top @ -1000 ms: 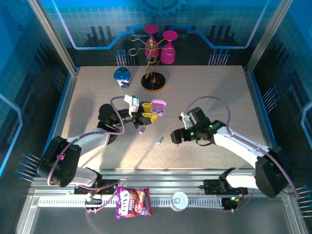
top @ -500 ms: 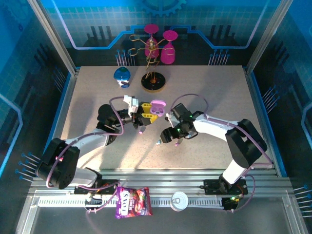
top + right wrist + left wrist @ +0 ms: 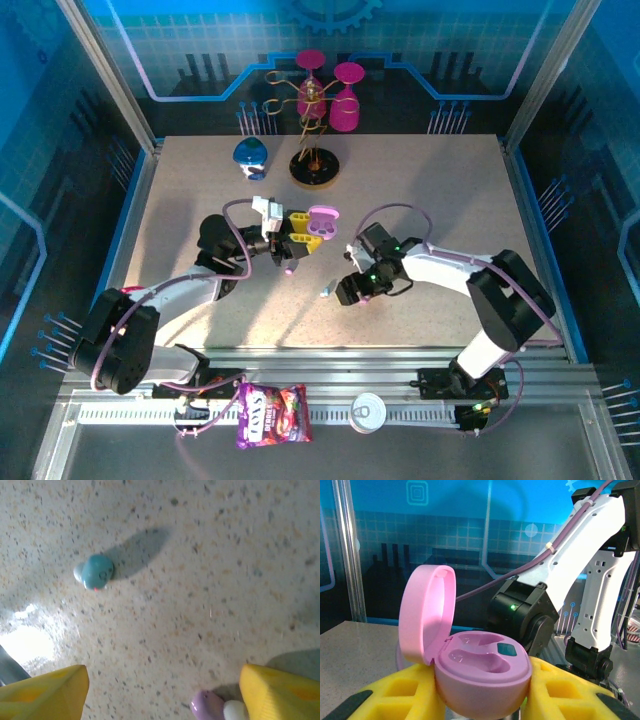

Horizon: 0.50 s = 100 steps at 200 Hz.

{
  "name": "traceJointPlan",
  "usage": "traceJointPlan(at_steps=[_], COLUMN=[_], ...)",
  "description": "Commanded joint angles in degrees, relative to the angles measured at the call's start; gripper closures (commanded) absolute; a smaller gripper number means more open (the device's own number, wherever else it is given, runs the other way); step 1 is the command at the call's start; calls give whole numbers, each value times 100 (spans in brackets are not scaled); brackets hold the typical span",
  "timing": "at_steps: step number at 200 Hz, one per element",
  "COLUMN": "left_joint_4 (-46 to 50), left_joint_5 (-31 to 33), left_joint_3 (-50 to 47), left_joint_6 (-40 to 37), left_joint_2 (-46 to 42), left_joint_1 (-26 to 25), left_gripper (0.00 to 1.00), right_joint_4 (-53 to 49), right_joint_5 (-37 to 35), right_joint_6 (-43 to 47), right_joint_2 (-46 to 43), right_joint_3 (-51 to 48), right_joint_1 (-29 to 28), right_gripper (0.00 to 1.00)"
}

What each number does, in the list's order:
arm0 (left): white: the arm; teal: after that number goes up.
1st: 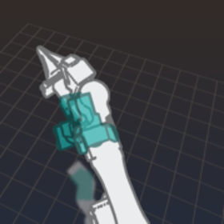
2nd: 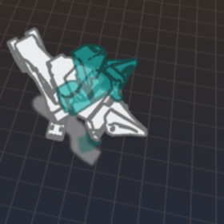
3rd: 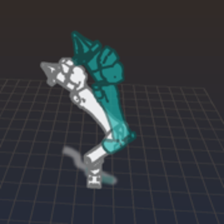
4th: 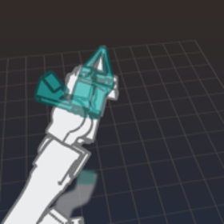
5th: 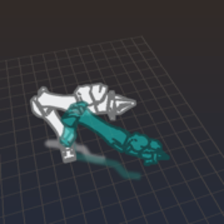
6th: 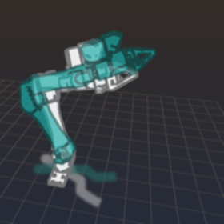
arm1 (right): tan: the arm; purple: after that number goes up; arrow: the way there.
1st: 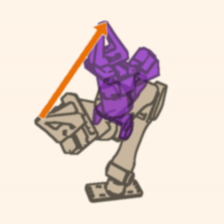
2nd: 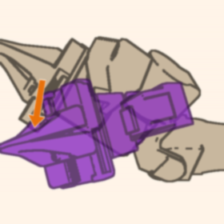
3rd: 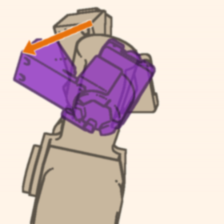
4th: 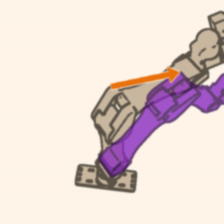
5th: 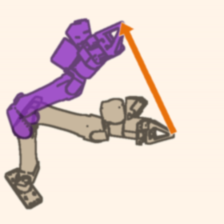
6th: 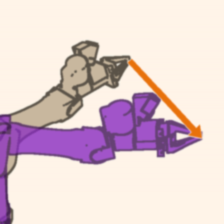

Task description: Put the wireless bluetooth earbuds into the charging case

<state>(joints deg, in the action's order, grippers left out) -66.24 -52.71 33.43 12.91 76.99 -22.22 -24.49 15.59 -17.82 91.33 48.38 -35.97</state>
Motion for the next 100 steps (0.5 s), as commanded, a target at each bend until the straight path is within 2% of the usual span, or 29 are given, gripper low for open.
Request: traceJointPlan(at_steps=[1,44,73,100], left_joint_4=[-52,-56,-39,-8], left_joint_5=[17,24,33,58], left_joint_3=[-34,-82,-85,-98], left_joint_6=[-183,-160,-152,-203], left_joint_2=[-105,-144,-167,-241], left_joint_1=[53,43,42,42], left_gripper=[73,73,72,73], right_joint_4=[-109,-163,-581,-1067], right_joint_5=[17,-34,-805,-1557], right_joint_6=[-155,-208,-166,-492], right_joint_2=[-267,-349,-405,-364], right_joint_3=[-207,-332,-88,167], right_joint_1=[-5,-7,-136,-229], right_gripper=[22,22,22,26])
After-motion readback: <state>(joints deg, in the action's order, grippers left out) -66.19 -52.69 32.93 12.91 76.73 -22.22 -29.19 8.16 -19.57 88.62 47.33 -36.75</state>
